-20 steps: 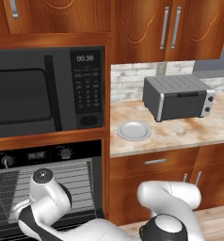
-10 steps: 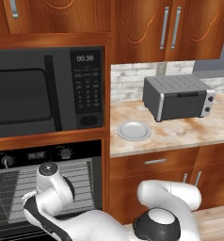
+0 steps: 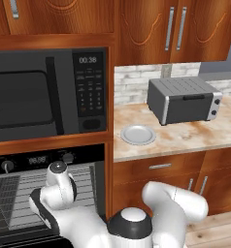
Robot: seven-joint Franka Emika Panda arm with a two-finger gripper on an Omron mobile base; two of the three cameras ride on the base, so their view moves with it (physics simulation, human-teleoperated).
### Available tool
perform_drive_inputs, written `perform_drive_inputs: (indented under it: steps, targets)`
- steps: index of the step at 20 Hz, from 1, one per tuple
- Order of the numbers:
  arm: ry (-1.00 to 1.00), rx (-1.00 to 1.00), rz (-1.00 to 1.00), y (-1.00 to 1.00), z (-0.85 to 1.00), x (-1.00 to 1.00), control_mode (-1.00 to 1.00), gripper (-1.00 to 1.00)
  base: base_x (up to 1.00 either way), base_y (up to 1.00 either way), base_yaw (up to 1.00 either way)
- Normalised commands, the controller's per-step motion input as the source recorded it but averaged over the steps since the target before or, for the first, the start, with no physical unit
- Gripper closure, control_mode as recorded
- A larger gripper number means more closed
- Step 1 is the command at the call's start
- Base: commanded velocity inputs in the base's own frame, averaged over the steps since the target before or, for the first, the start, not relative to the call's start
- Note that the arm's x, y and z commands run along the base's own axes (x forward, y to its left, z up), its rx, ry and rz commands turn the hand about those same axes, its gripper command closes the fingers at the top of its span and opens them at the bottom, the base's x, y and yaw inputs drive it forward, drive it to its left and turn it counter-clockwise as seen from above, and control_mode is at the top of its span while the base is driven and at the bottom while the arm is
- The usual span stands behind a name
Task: Take the fish from the oven and place it on the plate on the counter.
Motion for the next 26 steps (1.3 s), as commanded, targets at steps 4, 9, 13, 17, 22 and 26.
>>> perform_drive_inputs:
  steps: [4, 9, 13, 17, 22, 26]
  targets:
    - [-0.07, 0.00, 0.00, 0.08, -0.43, 0.33, -1.00, -1.00, 0.00, 0.00, 0.00]
    - [-0.17, 0.00, 0.00, 0.19, -0.61, 0.19, -1.00, -1.00, 0.00, 0.00, 0.00]
    - [-0.19, 0.00, 0.00, 0.32, -0.05, 0.19, -1.00, -1.00, 0.00, 0.00, 0.00]
    - [-0.06, 0.00, 0.00, 0.27, 0.00, 0.42, -1.00, -1.00, 0.00, 0.00, 0.00]
    - [0.03, 0.00, 0.02, 0.03, -0.34, 0.35, -1.00, -1.00, 0.00, 0.00, 0.00]
    - [0.00, 0.00, 0.12, 0.00, -0.29, 0.03, -1.00, -1.00, 0.00, 0.00, 0.00]
